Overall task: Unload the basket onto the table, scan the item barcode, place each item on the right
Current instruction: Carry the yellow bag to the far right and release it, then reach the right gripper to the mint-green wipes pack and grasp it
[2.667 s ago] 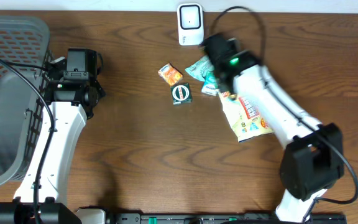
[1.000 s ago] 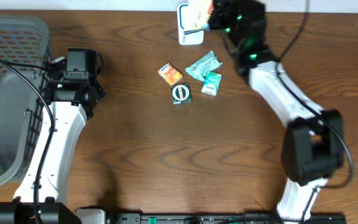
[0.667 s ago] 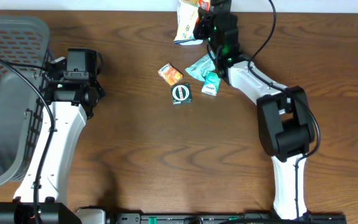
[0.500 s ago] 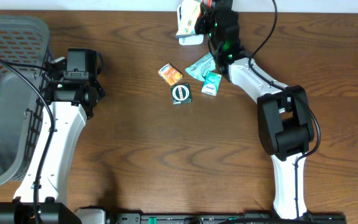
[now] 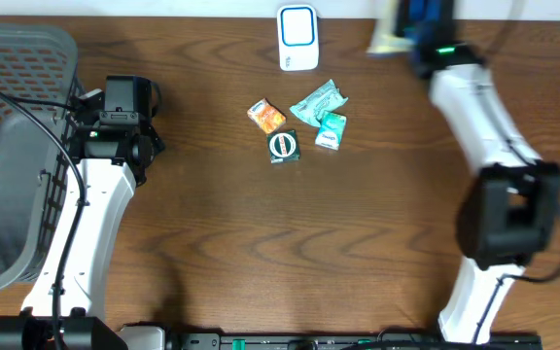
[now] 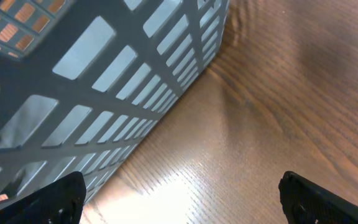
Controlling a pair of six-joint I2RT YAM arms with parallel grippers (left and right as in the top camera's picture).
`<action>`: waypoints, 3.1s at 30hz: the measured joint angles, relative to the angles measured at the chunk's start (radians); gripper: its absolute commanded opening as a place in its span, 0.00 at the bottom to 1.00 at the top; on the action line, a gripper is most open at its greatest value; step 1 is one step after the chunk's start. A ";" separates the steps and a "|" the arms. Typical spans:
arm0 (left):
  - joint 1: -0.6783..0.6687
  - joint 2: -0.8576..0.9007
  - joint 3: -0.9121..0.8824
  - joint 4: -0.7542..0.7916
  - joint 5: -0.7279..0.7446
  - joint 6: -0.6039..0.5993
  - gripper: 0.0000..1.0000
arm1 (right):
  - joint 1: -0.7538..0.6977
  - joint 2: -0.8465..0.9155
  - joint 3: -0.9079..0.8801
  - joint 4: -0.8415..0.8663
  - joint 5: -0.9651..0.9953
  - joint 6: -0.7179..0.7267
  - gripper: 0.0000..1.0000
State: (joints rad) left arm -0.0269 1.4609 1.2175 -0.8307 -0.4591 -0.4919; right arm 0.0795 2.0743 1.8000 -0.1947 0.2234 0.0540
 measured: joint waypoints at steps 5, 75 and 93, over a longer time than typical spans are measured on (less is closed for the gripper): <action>0.000 0.000 0.000 0.000 0.000 0.000 0.98 | -0.244 -0.038 0.010 -0.210 0.061 -0.173 0.67; 0.000 0.000 0.000 0.000 0.000 0.000 0.98 | 0.115 0.005 -0.528 -0.072 -0.703 0.512 0.15; 0.000 0.000 0.000 0.000 0.000 0.000 0.98 | -0.038 0.008 -0.536 0.056 -1.442 0.383 0.01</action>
State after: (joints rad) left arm -0.0269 1.4609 1.2175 -0.8307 -0.4595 -0.4923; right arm 0.0418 2.0823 1.2644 -0.1387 -1.2182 0.4370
